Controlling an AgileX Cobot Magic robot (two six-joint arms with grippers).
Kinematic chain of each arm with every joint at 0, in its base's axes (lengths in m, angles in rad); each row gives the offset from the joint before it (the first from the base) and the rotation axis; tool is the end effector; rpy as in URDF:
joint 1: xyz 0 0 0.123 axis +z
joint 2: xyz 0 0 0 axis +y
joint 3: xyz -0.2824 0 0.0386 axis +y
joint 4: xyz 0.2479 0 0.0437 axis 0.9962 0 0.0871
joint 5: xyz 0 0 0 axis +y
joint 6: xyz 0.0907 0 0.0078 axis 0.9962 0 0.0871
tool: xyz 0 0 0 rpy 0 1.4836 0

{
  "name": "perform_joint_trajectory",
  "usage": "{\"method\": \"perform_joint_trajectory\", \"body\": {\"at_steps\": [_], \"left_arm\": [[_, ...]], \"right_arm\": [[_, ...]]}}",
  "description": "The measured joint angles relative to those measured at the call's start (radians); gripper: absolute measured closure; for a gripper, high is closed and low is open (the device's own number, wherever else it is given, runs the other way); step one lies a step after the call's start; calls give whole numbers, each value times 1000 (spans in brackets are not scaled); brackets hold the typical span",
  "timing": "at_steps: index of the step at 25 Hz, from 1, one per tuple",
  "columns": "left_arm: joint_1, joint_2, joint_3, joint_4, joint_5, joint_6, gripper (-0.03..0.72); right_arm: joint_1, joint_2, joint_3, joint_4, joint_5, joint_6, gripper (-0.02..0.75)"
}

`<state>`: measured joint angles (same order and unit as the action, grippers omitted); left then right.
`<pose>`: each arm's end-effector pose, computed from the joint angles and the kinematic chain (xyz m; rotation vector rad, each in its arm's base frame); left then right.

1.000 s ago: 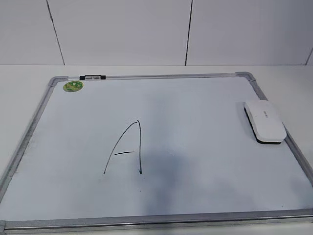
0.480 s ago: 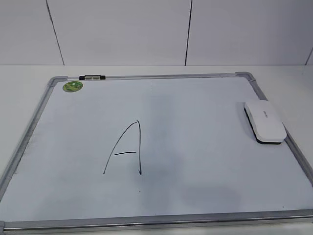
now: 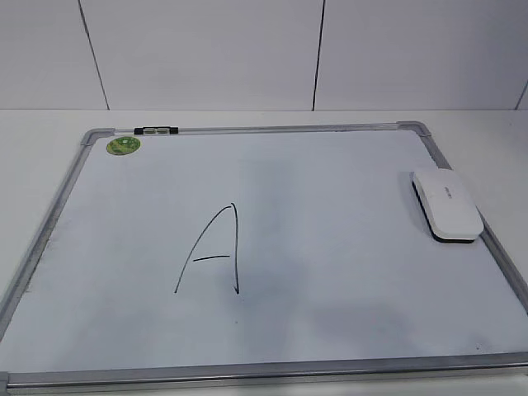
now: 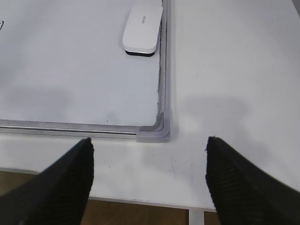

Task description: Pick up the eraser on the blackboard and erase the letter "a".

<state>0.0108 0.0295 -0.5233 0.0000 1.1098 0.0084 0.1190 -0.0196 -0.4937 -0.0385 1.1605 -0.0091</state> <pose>-0.0050 -0.0001 0.2799 -0.0025 2.0996 0.0116 -0.0111 -0.0046 0.2674 -0.1319 2.1261 0.0181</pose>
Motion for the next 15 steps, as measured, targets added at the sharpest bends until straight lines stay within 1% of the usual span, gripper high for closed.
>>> {"method": "perform_joint_trajectory", "body": {"at_steps": [15], "left_arm": [[0, 0, 0, 0, -7, 0, 373]], "right_arm": [[0, 0, 0, -3, -4, 0, 158]]}}
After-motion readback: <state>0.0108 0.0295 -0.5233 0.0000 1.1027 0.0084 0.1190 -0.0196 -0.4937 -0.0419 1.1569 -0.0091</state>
